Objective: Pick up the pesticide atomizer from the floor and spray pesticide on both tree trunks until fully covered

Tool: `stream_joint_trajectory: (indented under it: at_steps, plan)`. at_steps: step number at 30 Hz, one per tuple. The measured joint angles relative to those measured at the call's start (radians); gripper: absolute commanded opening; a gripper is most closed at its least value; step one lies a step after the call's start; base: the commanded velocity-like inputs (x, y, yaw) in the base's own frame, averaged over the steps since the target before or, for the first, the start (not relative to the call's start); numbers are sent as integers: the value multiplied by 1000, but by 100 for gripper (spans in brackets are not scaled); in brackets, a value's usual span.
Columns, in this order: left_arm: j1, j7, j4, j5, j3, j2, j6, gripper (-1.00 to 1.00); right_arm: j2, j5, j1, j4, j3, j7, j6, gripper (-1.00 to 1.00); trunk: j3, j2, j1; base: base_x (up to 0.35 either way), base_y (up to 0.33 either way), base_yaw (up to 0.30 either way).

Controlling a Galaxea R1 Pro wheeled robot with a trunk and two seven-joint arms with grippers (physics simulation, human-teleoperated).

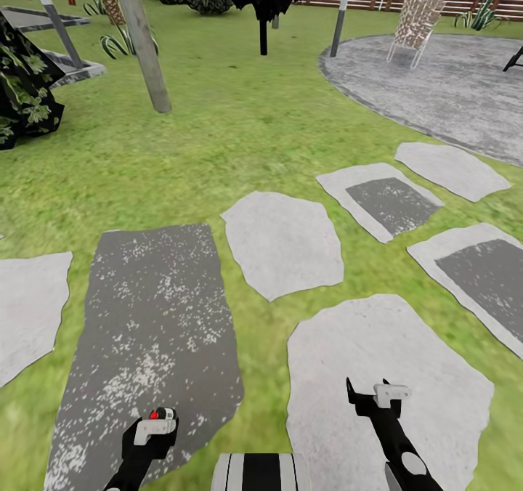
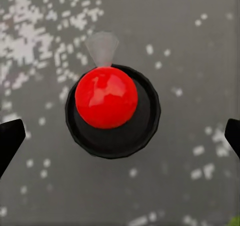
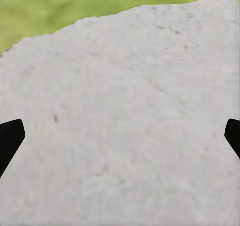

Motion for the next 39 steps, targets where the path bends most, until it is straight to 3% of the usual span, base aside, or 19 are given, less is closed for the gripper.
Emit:
stream_joint_trajectory:
  at_steps: [39]
  plan:
    - [-1, 0, -1, 3, 0, 0, 1, 100, 0, 0, 0, 2, 0, 0, 0, 100, 5, 0, 0, 4, 0, 9]
